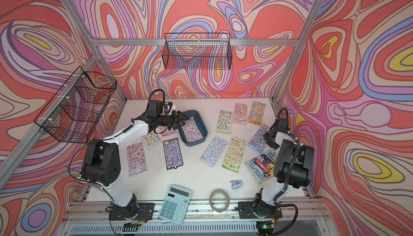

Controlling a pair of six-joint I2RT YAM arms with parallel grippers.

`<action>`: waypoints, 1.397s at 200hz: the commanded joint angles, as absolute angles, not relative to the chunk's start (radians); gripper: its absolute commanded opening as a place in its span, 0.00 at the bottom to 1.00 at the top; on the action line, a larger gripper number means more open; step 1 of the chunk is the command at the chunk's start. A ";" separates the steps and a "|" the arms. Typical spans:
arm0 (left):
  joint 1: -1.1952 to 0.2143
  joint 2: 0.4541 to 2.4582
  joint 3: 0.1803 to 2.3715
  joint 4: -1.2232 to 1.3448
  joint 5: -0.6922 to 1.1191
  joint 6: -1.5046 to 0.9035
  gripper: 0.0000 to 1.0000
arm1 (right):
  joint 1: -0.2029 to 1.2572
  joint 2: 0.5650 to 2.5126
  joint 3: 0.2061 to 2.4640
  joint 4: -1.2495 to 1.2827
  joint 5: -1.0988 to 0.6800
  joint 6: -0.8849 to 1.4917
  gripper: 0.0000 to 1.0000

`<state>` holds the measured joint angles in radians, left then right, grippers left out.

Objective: Take the stickers out of the storage box
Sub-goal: Place the sticker at the center of the board, then pick up the sticker from the storage box.

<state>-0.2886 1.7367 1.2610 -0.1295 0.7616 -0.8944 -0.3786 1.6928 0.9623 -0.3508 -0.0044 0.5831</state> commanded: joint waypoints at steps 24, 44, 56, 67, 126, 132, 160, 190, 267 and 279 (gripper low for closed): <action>-0.292 1.736 1.250 -0.122 0.753 -0.894 0.57 | -0.383 1.700 0.958 -0.354 -0.007 0.578 0.29; -0.291 1.731 1.262 -0.143 0.745 -0.880 0.57 | -0.382 1.678 0.971 -0.370 -0.001 0.576 0.33; -0.291 1.726 1.270 -0.161 0.737 -0.869 0.58 | -0.383 1.660 0.985 -0.386 0.000 0.572 0.34; -0.290 1.720 1.282 -0.185 0.726 -0.854 0.60 | -0.382 1.639 0.999 -0.402 0.006 0.569 0.35; -0.281 1.649 1.358 -0.455 0.505 -0.706 0.86 | -0.323 1.461 1.074 -0.457 0.042 0.517 0.33; -0.278 1.636 1.358 -0.473 0.479 -0.694 0.89 | -0.284 1.442 1.083 -0.454 0.066 0.498 0.33; -0.248 1.589 1.337 -0.517 0.429 -0.666 0.96 | -0.033 1.418 1.174 -0.478 0.221 0.407 0.33; -0.221 1.569 1.318 -0.578 0.375 -0.640 1.00 | 0.227 1.485 1.297 -0.503 0.363 0.342 0.32; -0.219 1.593 1.258 -0.559 0.400 -0.649 0.98 | 0.568 1.621 1.420 -0.391 0.410 0.318 0.29; -0.221 1.608 1.259 -0.555 0.410 -0.655 0.98 | 0.590 1.632 1.405 -0.352 0.356 0.323 0.29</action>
<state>-0.2199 1.5791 1.2694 -0.5491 0.3927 -0.6476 0.5457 1.6085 1.4109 -0.4320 0.3935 0.3363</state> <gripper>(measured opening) 0.978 0.295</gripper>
